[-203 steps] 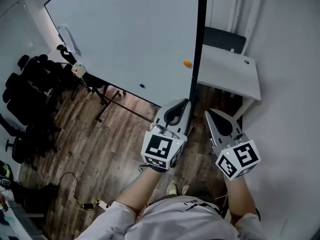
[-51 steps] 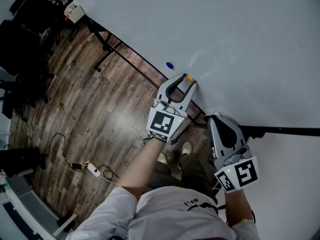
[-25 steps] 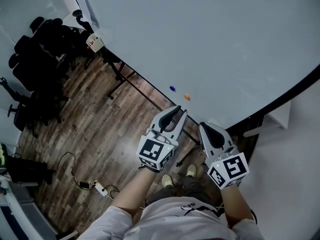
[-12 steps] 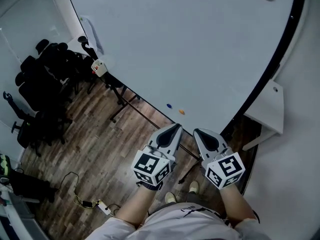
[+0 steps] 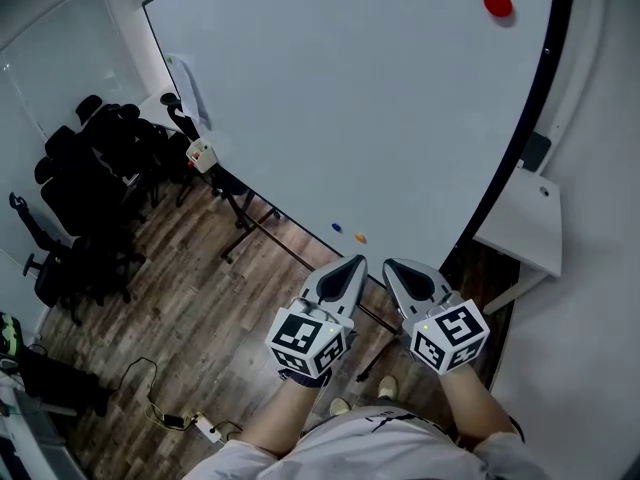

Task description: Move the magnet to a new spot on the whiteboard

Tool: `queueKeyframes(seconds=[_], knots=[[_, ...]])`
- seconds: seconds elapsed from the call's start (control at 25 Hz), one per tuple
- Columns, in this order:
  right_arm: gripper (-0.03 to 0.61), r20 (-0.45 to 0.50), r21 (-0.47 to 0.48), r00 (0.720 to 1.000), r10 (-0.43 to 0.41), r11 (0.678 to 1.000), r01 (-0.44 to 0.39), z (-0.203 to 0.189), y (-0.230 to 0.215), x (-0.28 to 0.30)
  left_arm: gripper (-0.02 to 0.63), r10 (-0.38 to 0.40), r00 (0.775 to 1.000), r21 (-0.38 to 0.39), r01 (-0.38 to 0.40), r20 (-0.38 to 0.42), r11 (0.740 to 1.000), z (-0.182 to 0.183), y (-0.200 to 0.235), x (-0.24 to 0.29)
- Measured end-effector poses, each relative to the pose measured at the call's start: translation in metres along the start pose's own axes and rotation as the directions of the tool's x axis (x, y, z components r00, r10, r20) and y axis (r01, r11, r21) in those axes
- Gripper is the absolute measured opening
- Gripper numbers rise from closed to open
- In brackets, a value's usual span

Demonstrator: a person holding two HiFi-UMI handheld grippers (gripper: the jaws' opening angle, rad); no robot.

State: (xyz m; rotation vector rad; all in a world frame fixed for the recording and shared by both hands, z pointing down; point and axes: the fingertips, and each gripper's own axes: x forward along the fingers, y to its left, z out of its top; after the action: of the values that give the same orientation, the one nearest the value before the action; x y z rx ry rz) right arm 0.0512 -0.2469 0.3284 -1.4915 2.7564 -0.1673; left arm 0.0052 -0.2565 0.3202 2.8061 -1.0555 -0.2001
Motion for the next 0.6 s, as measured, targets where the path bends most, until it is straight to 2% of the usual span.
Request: queueKeyframes(seconds=[0.6], knots=[[0.006, 0.01, -0.02, 1.0, 0.013, 1.0, -0.012, 0.0091, -0.0025, 0.0076, 0.012, 0.014, 1.0, 0.015, -0.015, 0.02, 1.0, 0.0072, 0.0027, 0.0066]])
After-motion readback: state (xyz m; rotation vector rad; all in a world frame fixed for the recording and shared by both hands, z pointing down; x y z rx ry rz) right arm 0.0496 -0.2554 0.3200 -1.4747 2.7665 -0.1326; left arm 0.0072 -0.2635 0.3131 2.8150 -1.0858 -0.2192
